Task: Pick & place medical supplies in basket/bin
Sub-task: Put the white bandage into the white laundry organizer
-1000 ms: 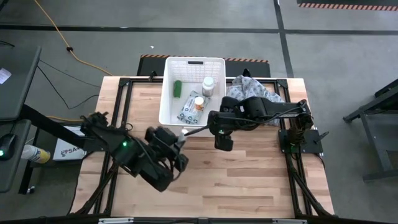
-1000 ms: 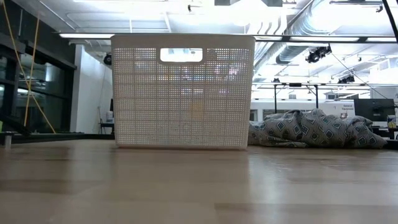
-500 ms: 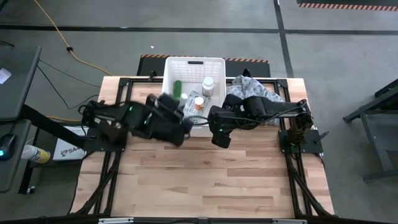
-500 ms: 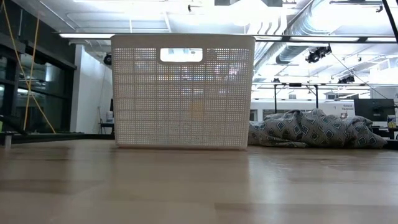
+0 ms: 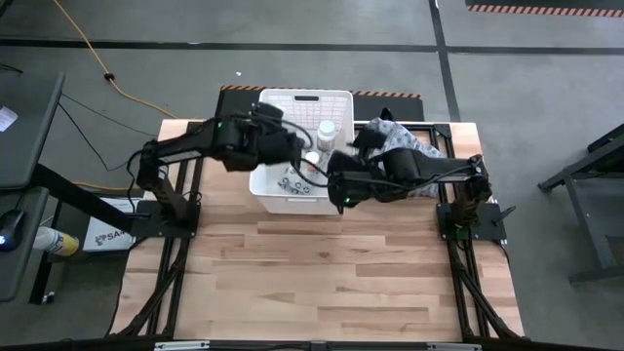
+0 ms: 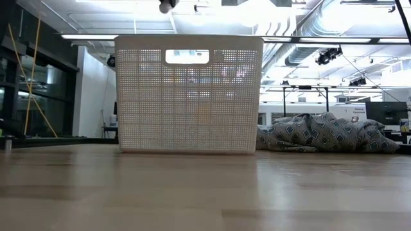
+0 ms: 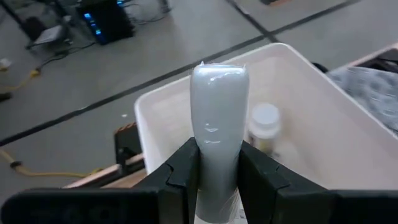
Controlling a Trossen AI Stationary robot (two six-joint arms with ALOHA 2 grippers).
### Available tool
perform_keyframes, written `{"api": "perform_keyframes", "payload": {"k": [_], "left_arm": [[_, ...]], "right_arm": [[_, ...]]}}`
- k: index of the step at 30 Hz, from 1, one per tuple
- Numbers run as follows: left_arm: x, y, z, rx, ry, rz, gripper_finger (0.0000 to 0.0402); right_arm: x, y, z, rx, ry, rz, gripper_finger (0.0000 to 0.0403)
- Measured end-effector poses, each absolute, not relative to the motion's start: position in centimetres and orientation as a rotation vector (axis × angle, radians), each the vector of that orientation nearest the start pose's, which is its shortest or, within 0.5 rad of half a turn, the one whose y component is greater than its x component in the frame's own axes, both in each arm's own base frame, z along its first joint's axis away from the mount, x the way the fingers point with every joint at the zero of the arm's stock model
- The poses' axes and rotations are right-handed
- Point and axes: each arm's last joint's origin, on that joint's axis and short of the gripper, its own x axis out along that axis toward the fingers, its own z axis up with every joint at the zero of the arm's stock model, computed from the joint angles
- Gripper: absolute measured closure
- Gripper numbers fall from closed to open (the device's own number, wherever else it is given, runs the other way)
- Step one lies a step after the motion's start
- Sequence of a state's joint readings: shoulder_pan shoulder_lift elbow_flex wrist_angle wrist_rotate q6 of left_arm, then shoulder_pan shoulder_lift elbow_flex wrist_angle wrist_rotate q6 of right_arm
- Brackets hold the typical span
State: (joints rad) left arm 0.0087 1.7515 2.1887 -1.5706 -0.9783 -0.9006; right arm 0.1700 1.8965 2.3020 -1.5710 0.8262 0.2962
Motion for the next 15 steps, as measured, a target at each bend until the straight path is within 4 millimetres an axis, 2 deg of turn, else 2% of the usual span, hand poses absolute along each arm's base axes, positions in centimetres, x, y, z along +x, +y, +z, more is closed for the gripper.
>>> {"api": "perform_keyframes", "payload": {"k": [5,15], "left_arm": [[29.7,4.8,44.5,-0.204,0.568,1.285,0.0273],[28.9,8.5,44.5,-0.244,0.564,1.4,0.0273]], "right_arm": [[32.6,1.4,44.0,-0.336,0.894,-0.827,0.0098],[28.3,-3.1,47.3,-0.2,0.834,-0.918,0.0098]]}}
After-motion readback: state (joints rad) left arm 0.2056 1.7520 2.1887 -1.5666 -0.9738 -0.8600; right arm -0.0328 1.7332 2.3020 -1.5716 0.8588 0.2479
